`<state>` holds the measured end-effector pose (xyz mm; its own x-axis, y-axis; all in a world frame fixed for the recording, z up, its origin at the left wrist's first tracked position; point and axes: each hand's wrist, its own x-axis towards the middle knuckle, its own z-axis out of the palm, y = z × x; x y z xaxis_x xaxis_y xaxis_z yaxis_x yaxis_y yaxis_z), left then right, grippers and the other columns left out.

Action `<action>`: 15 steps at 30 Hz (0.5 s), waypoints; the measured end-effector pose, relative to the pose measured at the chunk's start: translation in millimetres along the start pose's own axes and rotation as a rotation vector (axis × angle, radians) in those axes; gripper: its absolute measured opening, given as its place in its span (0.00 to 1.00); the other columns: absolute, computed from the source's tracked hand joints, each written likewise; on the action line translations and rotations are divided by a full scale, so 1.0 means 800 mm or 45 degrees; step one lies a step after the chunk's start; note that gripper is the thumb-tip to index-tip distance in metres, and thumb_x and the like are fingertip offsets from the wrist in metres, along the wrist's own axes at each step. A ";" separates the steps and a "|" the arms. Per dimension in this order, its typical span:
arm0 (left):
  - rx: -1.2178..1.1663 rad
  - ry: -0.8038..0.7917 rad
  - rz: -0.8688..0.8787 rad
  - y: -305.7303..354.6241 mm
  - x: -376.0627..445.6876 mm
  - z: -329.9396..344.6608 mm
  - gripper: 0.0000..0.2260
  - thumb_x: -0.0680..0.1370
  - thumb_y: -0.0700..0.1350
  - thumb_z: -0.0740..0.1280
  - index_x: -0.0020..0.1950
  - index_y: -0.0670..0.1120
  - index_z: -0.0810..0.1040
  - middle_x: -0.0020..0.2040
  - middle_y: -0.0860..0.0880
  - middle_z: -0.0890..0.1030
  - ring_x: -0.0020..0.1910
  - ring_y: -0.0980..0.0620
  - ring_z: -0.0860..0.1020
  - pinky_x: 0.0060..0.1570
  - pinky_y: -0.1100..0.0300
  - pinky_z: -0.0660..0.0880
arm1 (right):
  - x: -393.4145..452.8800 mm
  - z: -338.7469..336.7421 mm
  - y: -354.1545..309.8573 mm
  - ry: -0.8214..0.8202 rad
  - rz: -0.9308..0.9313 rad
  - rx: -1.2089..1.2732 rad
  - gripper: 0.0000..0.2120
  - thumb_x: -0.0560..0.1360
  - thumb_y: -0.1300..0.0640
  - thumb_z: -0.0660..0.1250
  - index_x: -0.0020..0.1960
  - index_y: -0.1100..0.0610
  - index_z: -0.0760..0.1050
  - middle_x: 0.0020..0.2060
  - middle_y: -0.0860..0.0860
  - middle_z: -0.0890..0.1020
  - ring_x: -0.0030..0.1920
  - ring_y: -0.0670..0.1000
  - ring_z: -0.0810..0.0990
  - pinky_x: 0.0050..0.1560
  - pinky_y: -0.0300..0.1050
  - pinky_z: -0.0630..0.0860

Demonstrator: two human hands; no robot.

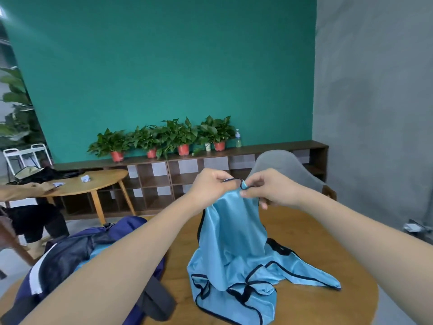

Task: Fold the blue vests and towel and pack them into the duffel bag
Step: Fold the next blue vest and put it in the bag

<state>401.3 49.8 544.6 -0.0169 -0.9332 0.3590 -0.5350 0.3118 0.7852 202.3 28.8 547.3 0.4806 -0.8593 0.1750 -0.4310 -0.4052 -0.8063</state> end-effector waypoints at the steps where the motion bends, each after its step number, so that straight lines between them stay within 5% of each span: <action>1: -0.007 -0.037 0.002 0.003 -0.003 -0.008 0.04 0.73 0.50 0.78 0.41 0.51 0.87 0.38 0.51 0.86 0.37 0.59 0.79 0.41 0.63 0.74 | 0.000 -0.005 -0.002 0.081 -0.012 -0.030 0.09 0.76 0.55 0.74 0.50 0.61 0.82 0.30 0.58 0.80 0.20 0.47 0.70 0.22 0.37 0.64; 5: 0.079 -0.118 -0.061 -0.012 -0.014 -0.048 0.08 0.71 0.53 0.79 0.42 0.49 0.87 0.35 0.55 0.84 0.36 0.61 0.79 0.41 0.65 0.73 | 0.000 -0.039 0.001 0.276 0.019 -0.044 0.08 0.77 0.55 0.73 0.47 0.61 0.83 0.35 0.58 0.85 0.28 0.46 0.82 0.29 0.38 0.76; 10: 0.185 -0.014 -0.114 -0.045 -0.005 -0.093 0.07 0.71 0.52 0.79 0.41 0.49 0.88 0.40 0.52 0.86 0.40 0.58 0.82 0.45 0.60 0.75 | 0.005 -0.082 0.017 0.543 0.047 -0.008 0.05 0.76 0.58 0.74 0.49 0.60 0.83 0.33 0.55 0.86 0.31 0.46 0.85 0.31 0.34 0.79; 15: 0.486 0.334 0.043 -0.047 0.054 -0.127 0.06 0.77 0.48 0.75 0.51 0.48 0.88 0.49 0.52 0.86 0.43 0.55 0.80 0.45 0.60 0.75 | 0.031 -0.125 0.021 0.766 0.024 0.000 0.07 0.77 0.60 0.73 0.51 0.64 0.82 0.39 0.58 0.86 0.30 0.44 0.85 0.33 0.34 0.81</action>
<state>506.8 16.1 581.5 0.1483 -0.8312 0.5358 -0.8115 0.2074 0.5464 130.5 -30.2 594.4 -0.0441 -0.8921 0.4498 -0.4352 -0.3881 -0.8124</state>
